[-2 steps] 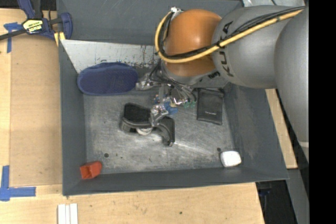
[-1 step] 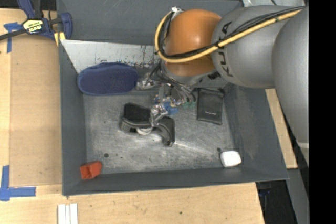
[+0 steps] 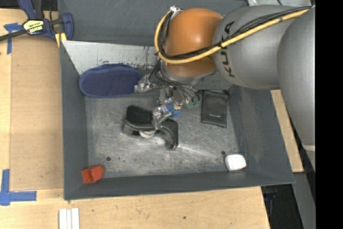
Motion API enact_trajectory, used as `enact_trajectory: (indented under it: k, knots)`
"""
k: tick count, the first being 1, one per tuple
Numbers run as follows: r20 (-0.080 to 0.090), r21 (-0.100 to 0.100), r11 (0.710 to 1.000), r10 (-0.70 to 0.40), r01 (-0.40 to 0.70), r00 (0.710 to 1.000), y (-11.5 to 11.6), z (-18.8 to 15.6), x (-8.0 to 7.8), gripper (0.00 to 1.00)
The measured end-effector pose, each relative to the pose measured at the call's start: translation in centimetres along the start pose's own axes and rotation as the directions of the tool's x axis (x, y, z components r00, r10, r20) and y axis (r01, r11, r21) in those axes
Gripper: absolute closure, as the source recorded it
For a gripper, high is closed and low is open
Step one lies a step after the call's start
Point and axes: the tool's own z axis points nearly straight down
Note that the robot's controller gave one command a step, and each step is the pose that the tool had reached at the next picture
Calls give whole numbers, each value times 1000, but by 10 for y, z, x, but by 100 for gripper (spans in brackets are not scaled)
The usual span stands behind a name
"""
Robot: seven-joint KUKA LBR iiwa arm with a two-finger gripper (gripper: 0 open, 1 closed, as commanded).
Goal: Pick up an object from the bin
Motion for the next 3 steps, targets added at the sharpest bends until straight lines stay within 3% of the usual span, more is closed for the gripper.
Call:
enact_trajectory:
  k: [1, 2, 3]
  knots:
    - [0, 1, 1000, 16, -16, 1000, 0, 0, 0, 0]
    - [-9, 5, 998, 56, -56, 998, -10, -119, -5, 0]
    - [-5, 6, 998, 58, -58, 998, -3, -7, -4, 0]
